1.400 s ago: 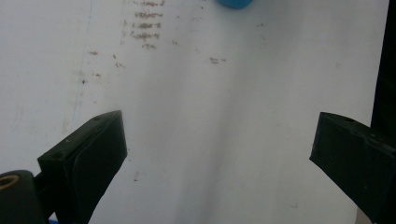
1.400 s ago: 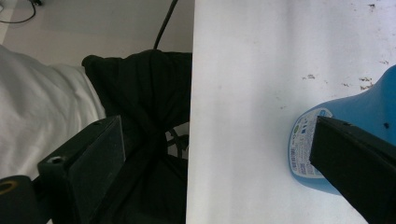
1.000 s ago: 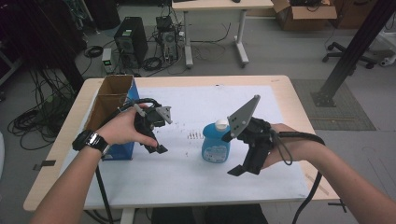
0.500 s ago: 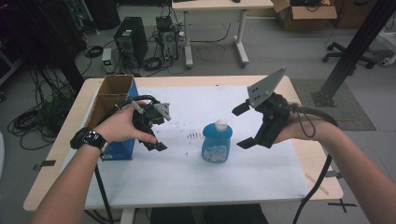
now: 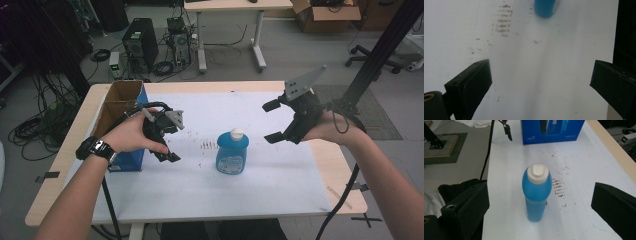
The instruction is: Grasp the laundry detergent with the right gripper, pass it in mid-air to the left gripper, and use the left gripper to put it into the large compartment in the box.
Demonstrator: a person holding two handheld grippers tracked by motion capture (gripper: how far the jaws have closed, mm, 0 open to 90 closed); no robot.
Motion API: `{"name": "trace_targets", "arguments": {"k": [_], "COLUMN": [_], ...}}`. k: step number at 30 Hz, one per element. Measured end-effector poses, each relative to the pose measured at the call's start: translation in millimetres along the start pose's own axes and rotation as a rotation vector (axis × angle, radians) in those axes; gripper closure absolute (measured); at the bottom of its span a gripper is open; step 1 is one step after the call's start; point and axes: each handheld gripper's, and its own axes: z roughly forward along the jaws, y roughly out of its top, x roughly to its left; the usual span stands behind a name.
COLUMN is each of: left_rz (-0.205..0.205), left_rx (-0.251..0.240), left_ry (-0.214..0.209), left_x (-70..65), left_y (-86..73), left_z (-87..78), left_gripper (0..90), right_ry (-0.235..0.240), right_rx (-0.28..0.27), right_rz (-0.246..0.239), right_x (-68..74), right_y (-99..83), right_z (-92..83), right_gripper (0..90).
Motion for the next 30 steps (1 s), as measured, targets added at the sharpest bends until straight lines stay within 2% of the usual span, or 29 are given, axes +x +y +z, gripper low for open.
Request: {"name": "trace_targets", "arguments": {"k": [9,18,30], "left_rz": [0.001,0.002,0.007], "left_rx": [0.007,0.002,0.005], "left_ry": [-0.005,-0.011,-0.014], "left_x": [-0.6,-1.0,-1.9], "left_y": [0.4,1.3,3.4], "left_z": [0.7,0.6,2.1], "left_gripper": [4.0,4.0,4.0], "right_ry": [-0.003,0.011,0.006], "right_rx": [-0.009,-0.056,-0.06], "right_rz": [0.022,0.053,0.081], "right_x": [-8.4,-13.6,-11.1], "right_y": [-22.0,-46.8,-64.5], "right_z": [7.2,28.8,60.4], "right_gripper": [1.0,0.9,1.0]}}
